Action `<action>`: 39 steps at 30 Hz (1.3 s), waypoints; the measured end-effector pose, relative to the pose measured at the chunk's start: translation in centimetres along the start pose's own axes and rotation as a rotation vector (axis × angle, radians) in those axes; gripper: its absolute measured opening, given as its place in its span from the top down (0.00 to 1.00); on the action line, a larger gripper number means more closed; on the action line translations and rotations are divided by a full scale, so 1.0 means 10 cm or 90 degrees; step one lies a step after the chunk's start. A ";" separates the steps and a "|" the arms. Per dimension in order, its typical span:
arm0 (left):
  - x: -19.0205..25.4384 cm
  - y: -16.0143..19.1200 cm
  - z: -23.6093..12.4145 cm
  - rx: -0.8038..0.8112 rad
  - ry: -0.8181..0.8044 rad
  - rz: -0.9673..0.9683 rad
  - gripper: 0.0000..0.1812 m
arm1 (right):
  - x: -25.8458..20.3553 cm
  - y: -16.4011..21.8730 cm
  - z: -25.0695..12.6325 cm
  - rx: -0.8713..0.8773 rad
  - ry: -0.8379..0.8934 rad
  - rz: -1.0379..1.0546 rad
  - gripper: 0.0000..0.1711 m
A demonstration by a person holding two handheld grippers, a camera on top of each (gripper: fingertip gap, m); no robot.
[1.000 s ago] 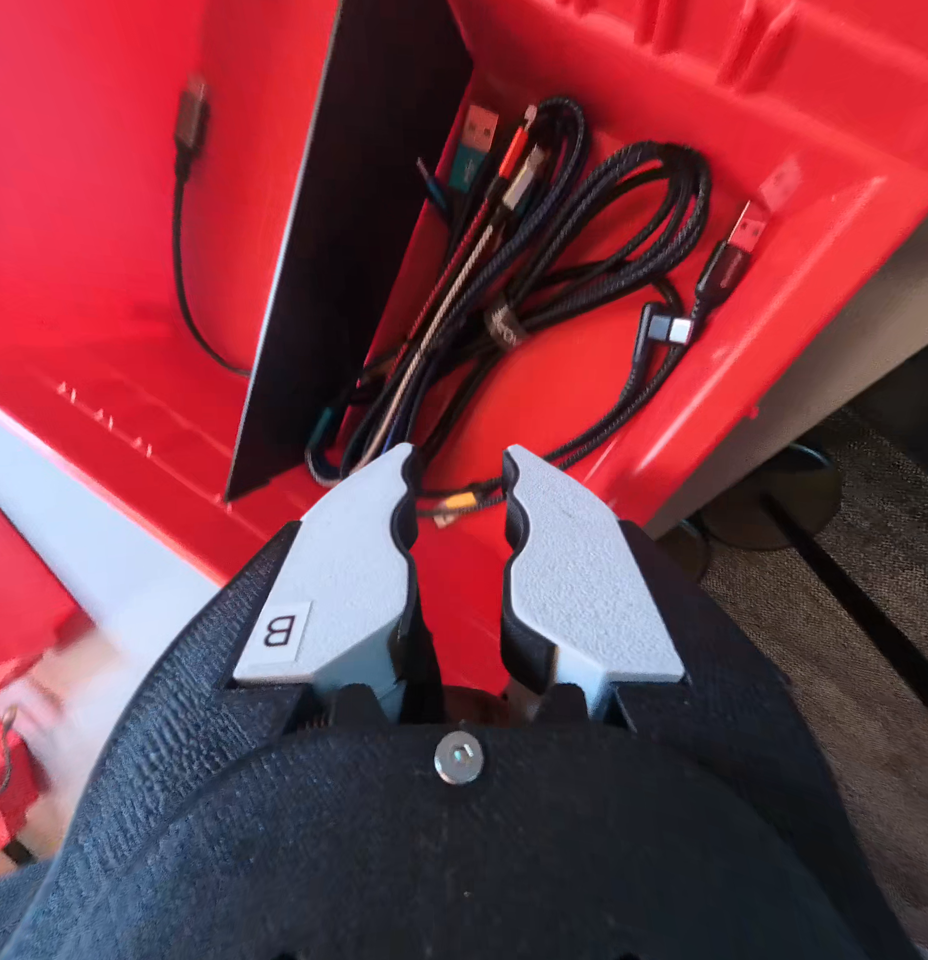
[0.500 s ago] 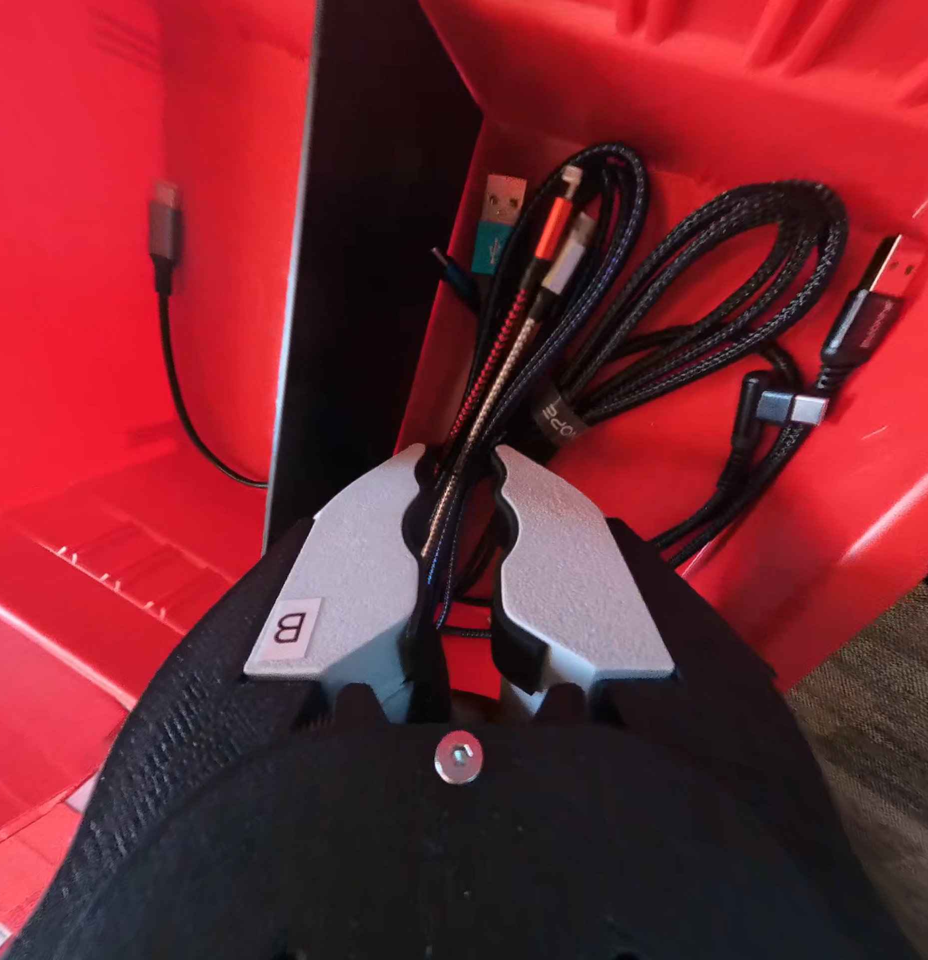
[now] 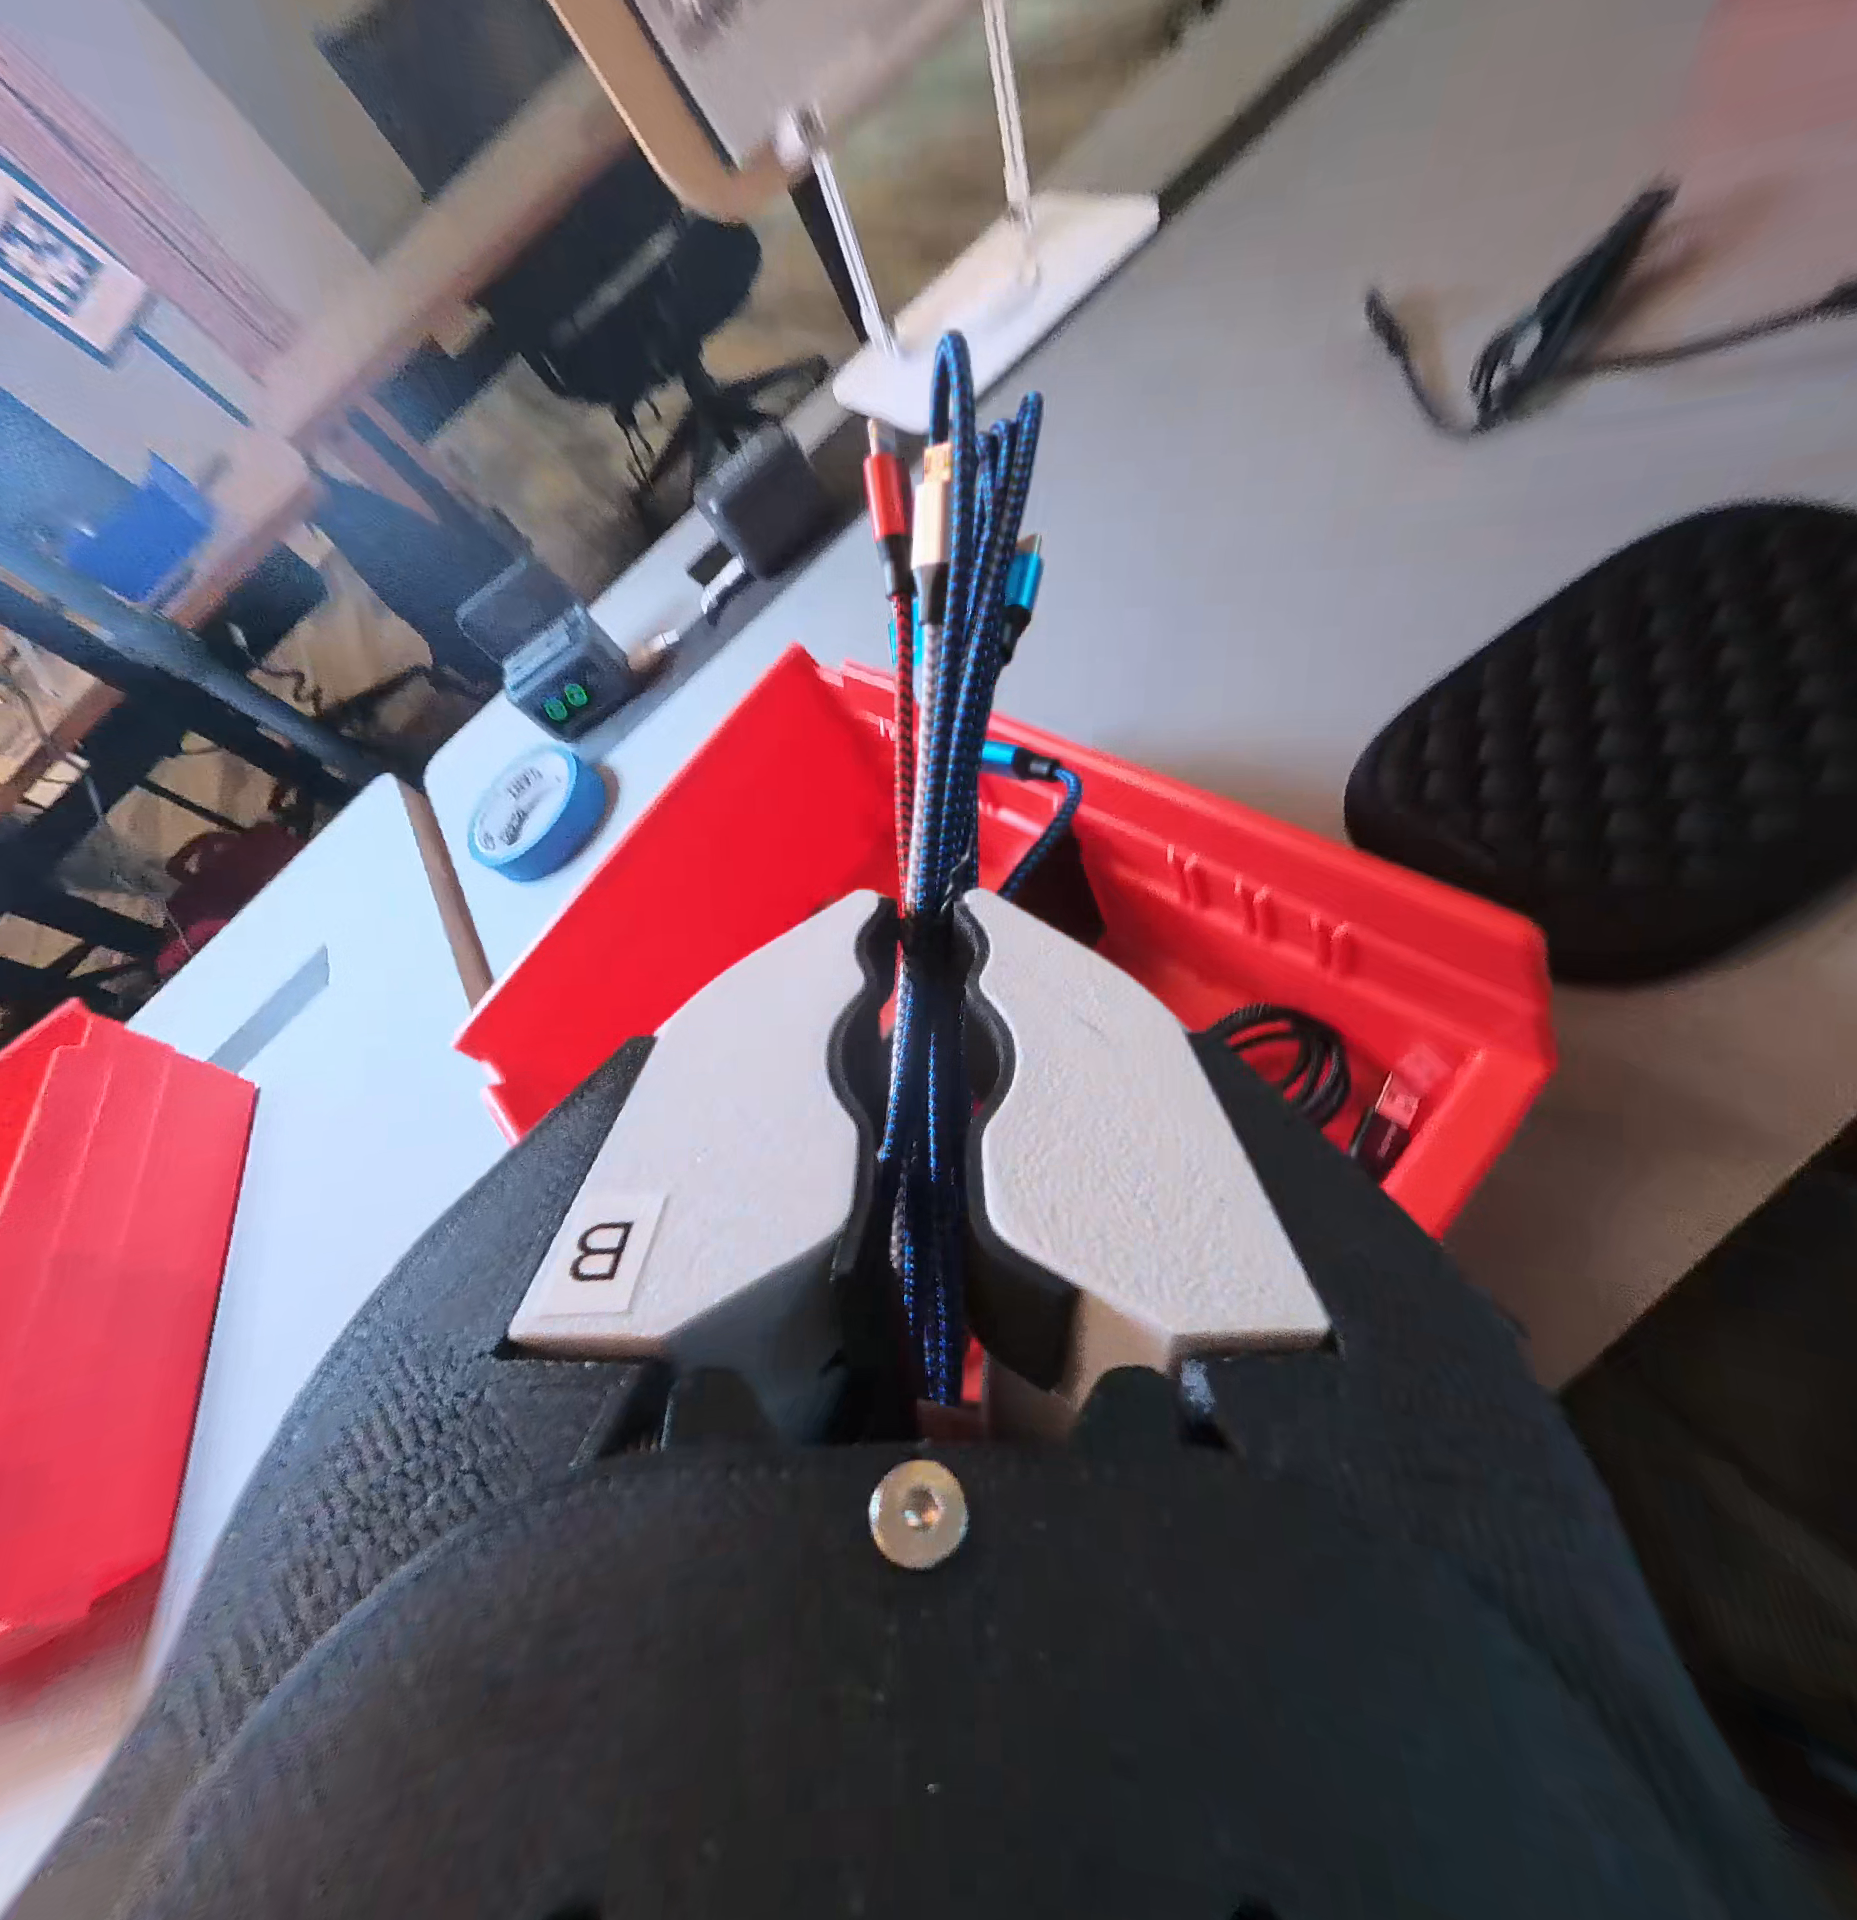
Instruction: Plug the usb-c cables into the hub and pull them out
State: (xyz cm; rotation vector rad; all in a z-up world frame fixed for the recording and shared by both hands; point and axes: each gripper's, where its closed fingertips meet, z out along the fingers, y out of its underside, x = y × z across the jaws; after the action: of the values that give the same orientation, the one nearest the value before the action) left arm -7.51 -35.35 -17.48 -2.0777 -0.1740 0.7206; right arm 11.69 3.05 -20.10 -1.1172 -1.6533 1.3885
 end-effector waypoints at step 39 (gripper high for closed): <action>2.02 -1.40 0.65 0.286 0.558 -0.389 0.93 | -1.39 -0.58 0.48 0.174 -0.488 -0.229 0.95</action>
State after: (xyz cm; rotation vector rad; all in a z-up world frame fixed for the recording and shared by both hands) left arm 7.49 -14.84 -17.67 -1.5970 -0.1194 -0.4945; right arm 11.71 -11.95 -15.04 -0.0920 -1.9518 1.8365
